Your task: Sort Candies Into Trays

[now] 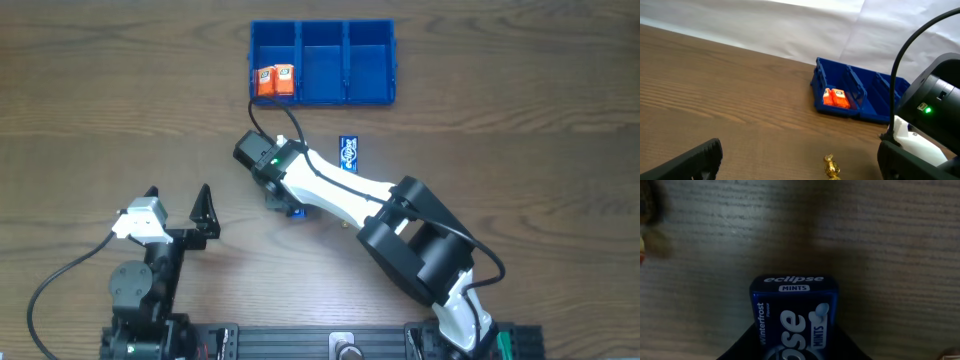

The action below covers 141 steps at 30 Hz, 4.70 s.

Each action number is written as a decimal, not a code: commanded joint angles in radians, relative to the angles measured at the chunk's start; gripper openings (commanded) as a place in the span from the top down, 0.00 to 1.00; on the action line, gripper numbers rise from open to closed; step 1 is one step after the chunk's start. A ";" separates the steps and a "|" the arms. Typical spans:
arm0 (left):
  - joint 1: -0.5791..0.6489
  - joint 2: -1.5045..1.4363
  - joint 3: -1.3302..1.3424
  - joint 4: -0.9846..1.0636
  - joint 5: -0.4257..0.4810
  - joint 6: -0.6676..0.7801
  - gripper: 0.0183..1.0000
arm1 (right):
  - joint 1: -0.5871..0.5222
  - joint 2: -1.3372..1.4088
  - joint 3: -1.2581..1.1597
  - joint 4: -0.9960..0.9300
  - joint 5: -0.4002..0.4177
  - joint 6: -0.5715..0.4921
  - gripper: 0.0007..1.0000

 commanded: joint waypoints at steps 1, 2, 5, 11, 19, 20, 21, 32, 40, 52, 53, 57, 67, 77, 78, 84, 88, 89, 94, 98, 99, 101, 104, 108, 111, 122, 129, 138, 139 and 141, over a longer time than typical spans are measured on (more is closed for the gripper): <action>-0.003 -0.006 -0.031 -0.016 0.002 0.014 0.00 | -0.007 0.024 0.037 -0.012 0.022 -0.007 0.72; -0.003 -0.006 -0.031 -0.016 0.002 0.014 0.00 | -0.010 0.020 0.055 -0.025 0.024 -0.025 0.73; -0.003 -0.006 -0.031 -0.016 0.002 0.014 0.00 | -0.036 -0.007 0.142 -0.086 0.046 -0.068 0.77; -0.003 -0.006 -0.031 -0.016 0.002 0.014 0.00 | -0.169 -0.035 0.491 -0.232 0.150 -0.234 0.79; -0.003 -0.006 -0.031 -0.016 0.002 0.014 0.00 | -0.277 -0.012 0.677 -0.041 0.322 -0.409 0.79; -0.003 -0.006 -0.031 -0.016 0.002 0.014 0.00 | -0.284 -0.006 0.677 -0.014 0.323 -0.419 0.78; -0.003 -0.006 -0.031 -0.016 0.002 0.014 0.00 | -0.299 0.011 0.677 0.028 0.323 -0.419 0.78; -0.003 -0.006 -0.031 -0.016 0.002 0.014 0.00 | -0.346 0.166 0.677 0.134 0.312 -0.420 0.75; -0.003 -0.006 -0.031 -0.016 0.002 0.014 0.00 | -0.346 0.220 0.677 0.135 0.311 -0.413 0.74; -0.003 -0.006 -0.031 -0.016 0.002 0.014 0.00 | -0.346 0.221 0.671 0.114 0.272 -0.413 0.39; -0.003 -0.006 -0.031 -0.016 0.002 0.014 0.00 | -0.345 0.221 0.671 0.106 0.269 -0.413 0.34; -0.003 -0.006 -0.031 -0.016 0.002 0.014 0.00 | -0.335 0.216 0.671 0.069 0.267 -0.413 0.28; -0.003 -0.006 -0.031 -0.016 0.002 0.014 0.00 | -0.311 0.074 0.633 -0.187 0.204 -0.343 0.27; -0.003 -0.006 -0.031 -0.016 0.002 0.014 0.00 | -0.324 -0.066 0.177 -0.148 0.032 -0.299 0.23; -0.003 -0.006 -0.031 -0.016 0.002 0.014 0.00 | -0.326 -0.066 0.139 -0.122 0.020 -0.299 0.23; -0.003 -0.006 -0.031 -0.016 0.002 0.014 0.00 | -0.338 -0.059 -0.011 -0.010 0.014 -0.254 0.23; -0.003 -0.006 -0.031 -0.016 0.002 0.014 0.00 | -0.348 -0.025 -0.023 0.031 0.015 -0.254 0.24; -0.003 -0.006 -0.031 -0.016 0.002 0.014 0.00 | -0.348 -0.017 -0.023 0.036 0.014 -0.254 0.24; -0.003 -0.006 -0.031 -0.016 0.002 0.014 0.00 | -0.348 -0.003 -0.023 0.038 0.014 -0.251 0.30; -0.003 -0.006 -0.031 -0.016 0.002 0.014 0.00 | -0.348 0.000 -0.023 0.038 0.014 -0.250 0.40; -0.003 -0.006 -0.031 -0.016 0.002 0.014 0.00 | -0.348 0.003 -0.023 0.038 0.014 -0.250 0.45; -0.003 -0.006 -0.031 -0.016 0.002 0.014 0.00 | -0.348 0.013 -0.024 0.040 0.014 -0.244 0.55; -0.003 -0.006 -0.031 -0.016 0.002 0.014 0.00 | -0.347 0.020 -0.024 0.039 0.014 -0.241 0.69; -0.003 -0.006 -0.031 -0.016 0.002 0.014 0.00 | -0.346 0.018 -0.019 0.037 0.013 -0.232 0.78; -0.003 -0.006 -0.031 -0.016 0.002 0.014 0.00 | -0.341 -0.014 0.007 0.011 0.010 -0.233 0.79; -0.003 -0.006 -0.031 -0.016 0.002 0.014 0.00 | -0.346 -0.137 0.437 -0.162 0.072 -0.318 0.79; -0.003 -0.006 -0.031 -0.016 0.002 0.014 0.00 | -0.366 0.023 0.743 -0.175 0.079 -0.373 0.69; -0.003 -0.006 -0.031 -0.016 0.002 0.014 0.00 | -0.409 0.201 0.786 -0.035 0.075 -0.372 0.73; -0.003 -0.006 -0.031 -0.016 0.002 0.014 0.00 | -0.409 0.214 0.786 -0.024 0.076 -0.372 0.73; -0.003 -0.006 -0.031 -0.016 0.002 0.014 0.00 | -0.408 0.242 0.786 -0.002 0.076 -0.372 0.73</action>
